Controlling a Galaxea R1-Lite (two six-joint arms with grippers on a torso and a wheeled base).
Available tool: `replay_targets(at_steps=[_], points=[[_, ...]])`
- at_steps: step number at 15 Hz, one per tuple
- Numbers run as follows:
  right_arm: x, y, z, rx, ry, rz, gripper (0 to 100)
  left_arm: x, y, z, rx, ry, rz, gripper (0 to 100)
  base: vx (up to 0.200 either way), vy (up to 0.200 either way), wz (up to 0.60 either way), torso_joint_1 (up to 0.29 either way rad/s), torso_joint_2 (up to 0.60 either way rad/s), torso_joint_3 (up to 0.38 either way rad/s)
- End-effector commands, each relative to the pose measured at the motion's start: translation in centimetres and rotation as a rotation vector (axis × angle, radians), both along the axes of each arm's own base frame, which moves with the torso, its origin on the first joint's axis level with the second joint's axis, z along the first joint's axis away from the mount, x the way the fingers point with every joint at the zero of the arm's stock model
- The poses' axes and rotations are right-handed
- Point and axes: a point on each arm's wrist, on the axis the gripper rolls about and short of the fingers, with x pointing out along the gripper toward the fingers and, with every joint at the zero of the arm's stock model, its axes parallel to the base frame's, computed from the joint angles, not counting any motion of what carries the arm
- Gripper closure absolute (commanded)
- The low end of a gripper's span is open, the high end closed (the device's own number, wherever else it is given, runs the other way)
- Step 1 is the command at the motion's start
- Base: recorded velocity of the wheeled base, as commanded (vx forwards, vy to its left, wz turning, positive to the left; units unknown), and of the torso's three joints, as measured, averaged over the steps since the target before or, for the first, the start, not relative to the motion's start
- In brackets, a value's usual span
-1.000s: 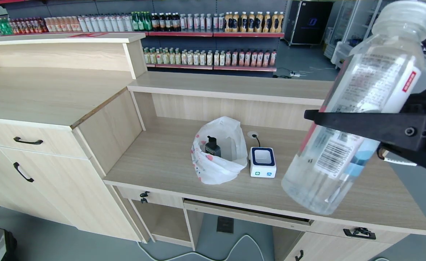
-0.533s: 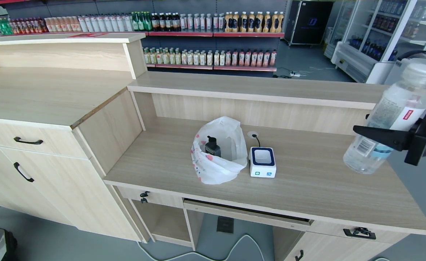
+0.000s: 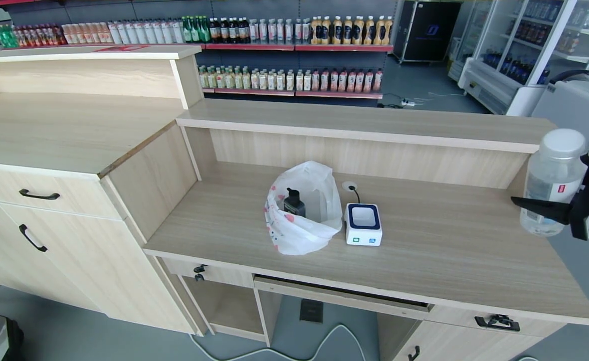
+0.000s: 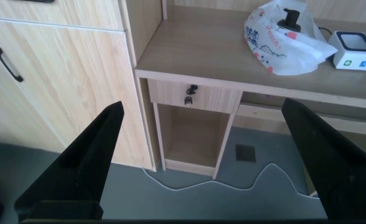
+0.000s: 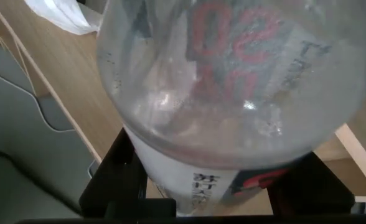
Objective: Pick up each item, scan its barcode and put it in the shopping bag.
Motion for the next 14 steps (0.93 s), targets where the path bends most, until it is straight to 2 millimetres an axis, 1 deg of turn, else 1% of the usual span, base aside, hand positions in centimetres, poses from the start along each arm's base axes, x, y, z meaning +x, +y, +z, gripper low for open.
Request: replay_targets(at_steps=[1,3,5,7,8,11,12,13,14], points=[[0.2,-1.2,-0.2,-0.031,-0.003,-0.03,100,0.0,0.0,0.0,0.0,0.0,0.0,0,0.0,0.0,0.6,0.007,0.0,-0.002],[0.5,-1.3,-0.9,-0.032,0.008,-0.03,100,0.0,0.0,0.0,0.0,0.0,0.0,0,0.0,0.0,0.6,-0.002,0.0,0.0],[1.2,-2.4,-2.2,-0.043,-0.023,-0.064,100,0.0,0.0,0.0,0.0,0.0,0.0,0,0.0,0.0,0.6,0.005,0.01,-0.002],[3.1,-3.1,-3.4,-0.059,-0.069,-0.068,100,0.0,0.0,0.0,0.0,0.0,0.0,0,0.0,0.0,0.6,0.0,0.0,0.005],[3.7,-3.2,-3.8,-0.049,-0.066,-0.063,100,0.0,0.0,0.0,0.0,0.0,0.0,0,0.0,0.0,0.6,0.007,0.0,-0.002],[5.8,-3.3,-5.5,-0.045,-0.032,-0.035,100,0.0,0.0,0.0,0.0,0.0,0.0,0,0.0,0.0,0.0,0.0,0.0,0.0],[6.1,-3.3,-5.9,-0.044,-0.028,-0.034,100,0.0,0.0,0.0,0.0,0.0,0.0,0,0.0,0.0,0.0,0.0,0.0,0.0],[7.2,-3.7,-6.9,-0.043,-0.032,-0.031,100,0.0,0.0,0.0,0.0,0.0,0.0,0,0.0,0.0,0.0,0.0,0.0,0.0],[7.7,-3.9,-7.5,-0.039,-0.035,-0.017,100,0.0,0.0,0.0,0.0,0.0,0.0,0,0.0,0.0,0.0,0.0,0.0,0.0]])
